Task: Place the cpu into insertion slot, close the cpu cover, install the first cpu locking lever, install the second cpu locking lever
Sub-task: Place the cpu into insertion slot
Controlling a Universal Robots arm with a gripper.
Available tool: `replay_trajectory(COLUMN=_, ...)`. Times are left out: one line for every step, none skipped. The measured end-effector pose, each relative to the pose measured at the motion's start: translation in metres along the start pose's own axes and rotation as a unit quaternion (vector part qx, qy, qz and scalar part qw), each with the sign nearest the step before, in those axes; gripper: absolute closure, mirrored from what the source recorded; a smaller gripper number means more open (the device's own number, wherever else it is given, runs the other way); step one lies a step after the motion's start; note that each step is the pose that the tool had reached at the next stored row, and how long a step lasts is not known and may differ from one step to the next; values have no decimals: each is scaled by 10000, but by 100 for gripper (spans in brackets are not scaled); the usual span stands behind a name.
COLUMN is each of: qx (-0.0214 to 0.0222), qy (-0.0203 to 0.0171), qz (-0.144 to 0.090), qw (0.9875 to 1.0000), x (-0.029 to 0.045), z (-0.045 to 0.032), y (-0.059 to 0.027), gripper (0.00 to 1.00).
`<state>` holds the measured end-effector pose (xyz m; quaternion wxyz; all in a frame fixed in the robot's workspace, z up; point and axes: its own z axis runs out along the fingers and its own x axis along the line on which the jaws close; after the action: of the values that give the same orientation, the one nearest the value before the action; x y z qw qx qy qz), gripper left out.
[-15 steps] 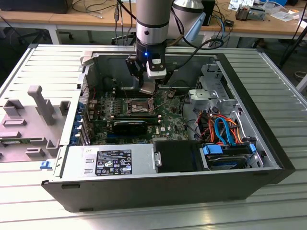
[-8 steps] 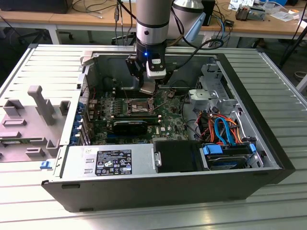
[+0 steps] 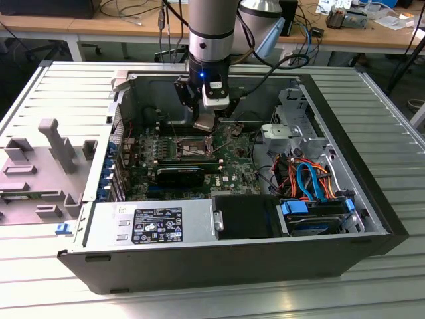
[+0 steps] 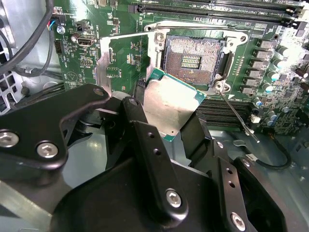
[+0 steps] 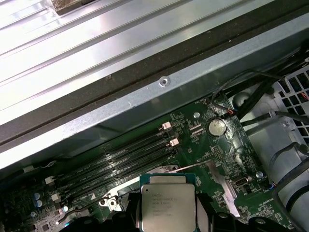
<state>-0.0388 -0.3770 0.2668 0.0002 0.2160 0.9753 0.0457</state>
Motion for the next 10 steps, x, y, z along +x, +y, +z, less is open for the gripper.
replay_trajectory(qx=0, qy=0, qz=7, qw=10000, x=0, z=0, y=0, gripper=46)
replay_trajectory(qx=0, qy=-1, qz=12, qw=10000, x=0, z=0, y=0, gripper=46)
replay_trajectory(qx=0, qy=-1, qz=17, qw=10000, x=0, z=0, y=0, gripper=46)
replay_trajectory(qx=0, qy=-2, qz=22, qw=10000, x=0, z=0, y=0, gripper=46)
replay_trajectory(qx=0, qy=-2, qz=27, qw=10000, x=0, z=0, y=0, gripper=46)
replay_trajectory(qx=0, qy=-3, qz=32, qw=10000, x=0, z=0, y=0, gripper=46)
replay_trajectory(qx=0, qy=-3, qz=37, qw=10000, x=0, z=0, y=0, gripper=46)
replay_trajectory(qx=-1, qy=-4, qz=44, qw=10000, x=0, z=0, y=0, gripper=46)
replay_trajectory(qx=-1, qy=-4, qz=51, qw=10000, x=0, z=0, y=0, gripper=46)
replay_trajectory(qx=-1, qy=-5, qz=58, qw=10000, x=0, z=1, y=0, gripper=46)
